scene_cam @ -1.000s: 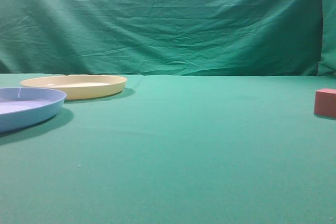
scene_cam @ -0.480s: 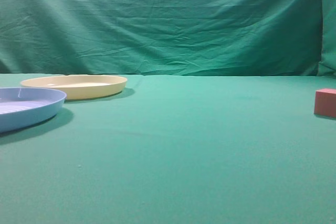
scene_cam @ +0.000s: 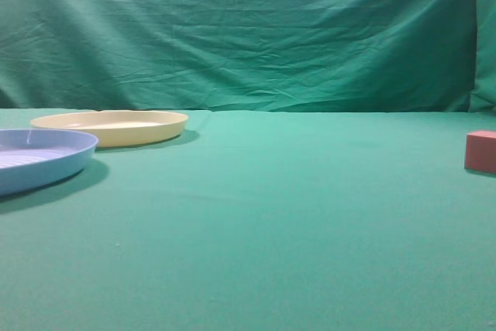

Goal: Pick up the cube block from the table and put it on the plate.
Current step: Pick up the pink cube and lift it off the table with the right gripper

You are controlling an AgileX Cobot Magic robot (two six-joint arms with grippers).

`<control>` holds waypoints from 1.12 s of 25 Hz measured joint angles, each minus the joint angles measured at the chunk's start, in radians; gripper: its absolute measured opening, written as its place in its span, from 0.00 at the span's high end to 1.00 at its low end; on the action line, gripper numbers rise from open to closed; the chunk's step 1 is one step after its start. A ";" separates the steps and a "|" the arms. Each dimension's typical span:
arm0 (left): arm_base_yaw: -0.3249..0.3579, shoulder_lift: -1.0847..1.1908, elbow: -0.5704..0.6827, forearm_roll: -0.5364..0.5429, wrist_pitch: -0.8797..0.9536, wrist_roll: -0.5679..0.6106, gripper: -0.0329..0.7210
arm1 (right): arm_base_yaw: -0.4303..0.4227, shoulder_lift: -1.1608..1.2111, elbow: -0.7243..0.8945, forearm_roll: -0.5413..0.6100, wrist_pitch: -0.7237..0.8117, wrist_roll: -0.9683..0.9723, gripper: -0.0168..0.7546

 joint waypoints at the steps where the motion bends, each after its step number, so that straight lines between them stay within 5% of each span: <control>1: 0.000 0.000 0.000 0.000 0.000 0.000 0.96 | 0.000 0.024 -0.025 0.000 0.011 -0.002 0.98; 9: 0.000 0.000 0.000 0.000 0.000 0.000 0.96 | 0.000 0.407 -0.246 -0.039 0.134 -0.050 0.98; 17: 0.000 0.000 0.000 0.000 0.000 0.000 0.96 | 0.000 0.543 -0.284 -0.006 0.092 -0.056 0.98; 27: 0.000 0.000 0.000 0.000 0.000 0.000 0.96 | 0.000 0.917 -0.559 -0.010 0.500 -0.277 0.98; 28: 0.000 0.000 0.000 0.000 0.000 0.000 0.96 | 0.000 0.968 -0.580 -0.010 0.521 -0.312 0.91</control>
